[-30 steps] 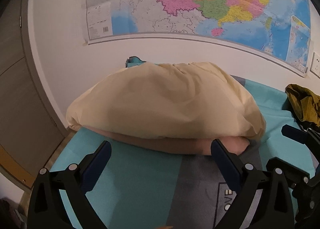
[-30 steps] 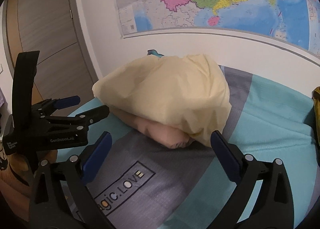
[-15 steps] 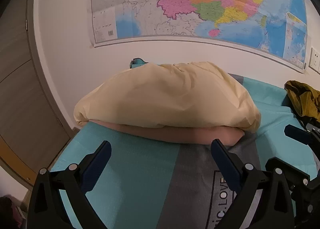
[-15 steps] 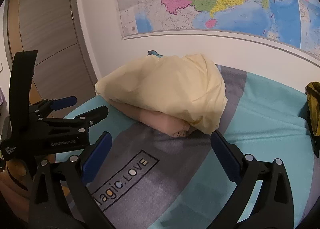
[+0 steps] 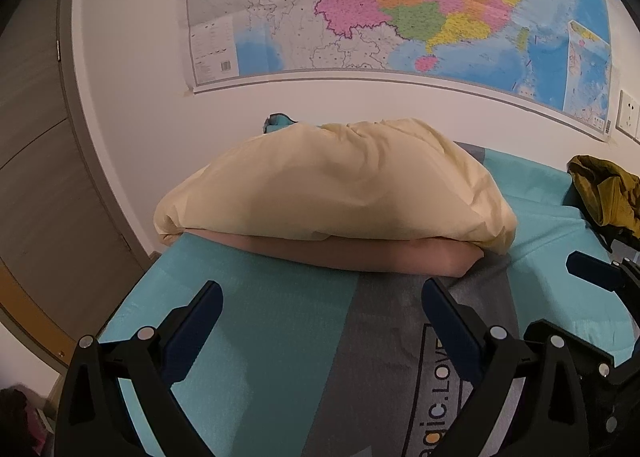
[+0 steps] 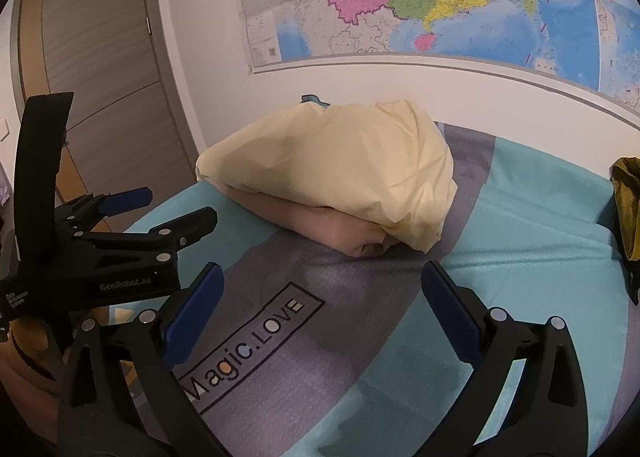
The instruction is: Fold large clothes
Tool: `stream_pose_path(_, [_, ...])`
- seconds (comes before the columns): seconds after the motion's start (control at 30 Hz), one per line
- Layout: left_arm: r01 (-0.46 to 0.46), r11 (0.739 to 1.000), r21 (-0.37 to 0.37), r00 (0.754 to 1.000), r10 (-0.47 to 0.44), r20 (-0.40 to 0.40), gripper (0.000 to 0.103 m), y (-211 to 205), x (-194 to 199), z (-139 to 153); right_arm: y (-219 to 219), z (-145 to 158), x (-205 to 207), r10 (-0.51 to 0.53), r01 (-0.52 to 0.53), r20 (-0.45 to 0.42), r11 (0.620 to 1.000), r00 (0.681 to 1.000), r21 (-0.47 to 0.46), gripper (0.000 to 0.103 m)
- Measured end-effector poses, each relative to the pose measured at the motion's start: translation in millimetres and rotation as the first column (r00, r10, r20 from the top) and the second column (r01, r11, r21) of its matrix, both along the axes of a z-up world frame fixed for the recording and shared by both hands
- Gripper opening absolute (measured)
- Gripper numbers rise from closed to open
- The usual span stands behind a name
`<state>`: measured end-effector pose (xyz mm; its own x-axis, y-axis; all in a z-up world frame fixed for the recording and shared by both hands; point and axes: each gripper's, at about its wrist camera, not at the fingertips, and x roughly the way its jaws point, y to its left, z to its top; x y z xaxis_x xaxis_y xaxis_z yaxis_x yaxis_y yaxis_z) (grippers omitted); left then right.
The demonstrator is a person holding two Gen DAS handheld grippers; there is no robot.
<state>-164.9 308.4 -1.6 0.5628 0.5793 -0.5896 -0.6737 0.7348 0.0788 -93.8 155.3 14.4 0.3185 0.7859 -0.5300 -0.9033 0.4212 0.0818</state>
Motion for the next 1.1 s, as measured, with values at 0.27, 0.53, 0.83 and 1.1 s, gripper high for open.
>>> stream_pose_path(0.27, [0.003,1.0,0.0,1.0,-0.003,-0.001,0.096,-3.5,-2.8,-0.7,-6.0,-1.5,-1.5,-0.008,0.008,-0.003,1.0,1.0,0.011,0.097])
stream_pose_path(0.53, [0.004,1.0,0.003,1.0,-0.004,0.0,0.096,-9.2,-6.0,-3.0,-9.1,-2.6,-5.5,-0.015,0.015,0.002,1.0,1.0,0.008,0.097])
stream_pose_path(0.83, [0.007,1.0,0.009,1.0,-0.007,0.003,0.096,-12.5,-8.4,-2.9,-13.3,-3.0,-10.2,-0.015,0.015,0.003,1.0,1.0,0.017,0.097])
stream_pose_path(1.1, [0.003,1.0,0.008,1.0,-0.003,0.003,0.096,-13.0,-12.0,-3.4,-13.2,-3.4,-10.2,-0.014,0.014,0.004,1.0,1.0,0.016,0.097])
